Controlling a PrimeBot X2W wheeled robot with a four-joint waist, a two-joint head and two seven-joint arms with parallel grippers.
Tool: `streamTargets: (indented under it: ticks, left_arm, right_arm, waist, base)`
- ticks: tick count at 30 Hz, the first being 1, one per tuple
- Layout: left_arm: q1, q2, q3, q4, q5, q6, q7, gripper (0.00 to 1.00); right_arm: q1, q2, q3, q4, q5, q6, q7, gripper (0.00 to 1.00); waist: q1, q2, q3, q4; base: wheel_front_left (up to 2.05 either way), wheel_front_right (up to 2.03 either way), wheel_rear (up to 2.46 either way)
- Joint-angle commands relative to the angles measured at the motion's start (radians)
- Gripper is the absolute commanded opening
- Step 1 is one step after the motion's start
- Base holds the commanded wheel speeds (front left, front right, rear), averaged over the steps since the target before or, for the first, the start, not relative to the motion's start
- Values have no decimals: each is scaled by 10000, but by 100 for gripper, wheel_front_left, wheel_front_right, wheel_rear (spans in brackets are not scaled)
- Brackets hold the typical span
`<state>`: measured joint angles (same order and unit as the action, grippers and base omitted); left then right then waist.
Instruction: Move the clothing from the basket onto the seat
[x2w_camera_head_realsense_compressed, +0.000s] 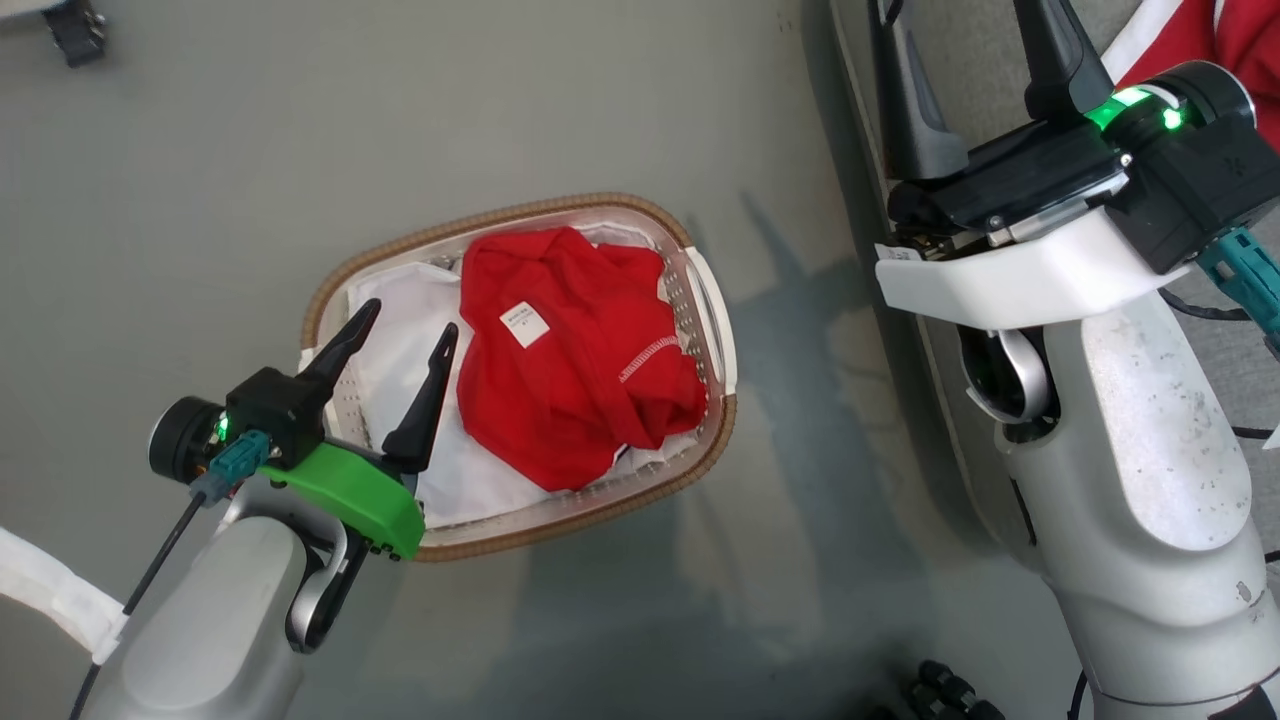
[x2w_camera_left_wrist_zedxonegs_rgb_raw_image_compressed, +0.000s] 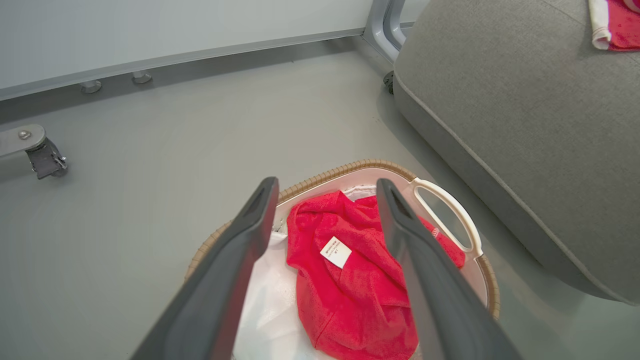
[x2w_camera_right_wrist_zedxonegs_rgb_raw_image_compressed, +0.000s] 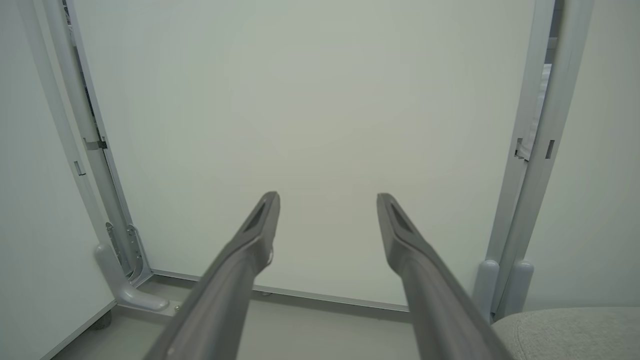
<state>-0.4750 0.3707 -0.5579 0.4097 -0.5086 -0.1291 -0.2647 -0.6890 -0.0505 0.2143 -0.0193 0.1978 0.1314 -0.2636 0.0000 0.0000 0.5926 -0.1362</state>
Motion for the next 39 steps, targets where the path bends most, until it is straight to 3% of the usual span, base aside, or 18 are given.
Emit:
streamTargets:
  ticks: [1, 11, 22, 28, 39]
  left_arm:
    - [-419, 208, -232, 62, -159, -29, 6, 100]
    - [-2220, 814, -3020, 879, -642, -28, 6, 100]
    - [-4093, 526, -5644, 2865, -1260, -28, 6, 100]
    - [-4824, 85, -6365, 4283, -1639, -28, 13, 100]
    - [-5560, -425, -6812, 5961, -2567, -28, 105, 100]
  right_arm:
    - [-209, -19, 51, -133, 86, -14, -15, 100]
    - [-641, -22, -2, -827, 69, -14, -15, 100]
    - [-361, -22, 125, -956, -28, -14, -15, 100]
    - [-290, -22, 144, -1020, -94, -14, -16, 100]
    - [-202, -25, 194, -1217, 19, -14, -15, 100]
  waist:
    - [0, 0, 1356, -776]
    - [0, 0, 2520, -1053]
    - [0, 0, 3168, -1156]
    - [0, 0, 3379, -1190]
    - [0, 0, 3700, -1424]
  base:
    - [0, 0, 0]
    - [0, 0, 0]
    - [0, 0, 0]
    - [0, 0, 0]
    - [0, 0, 0]
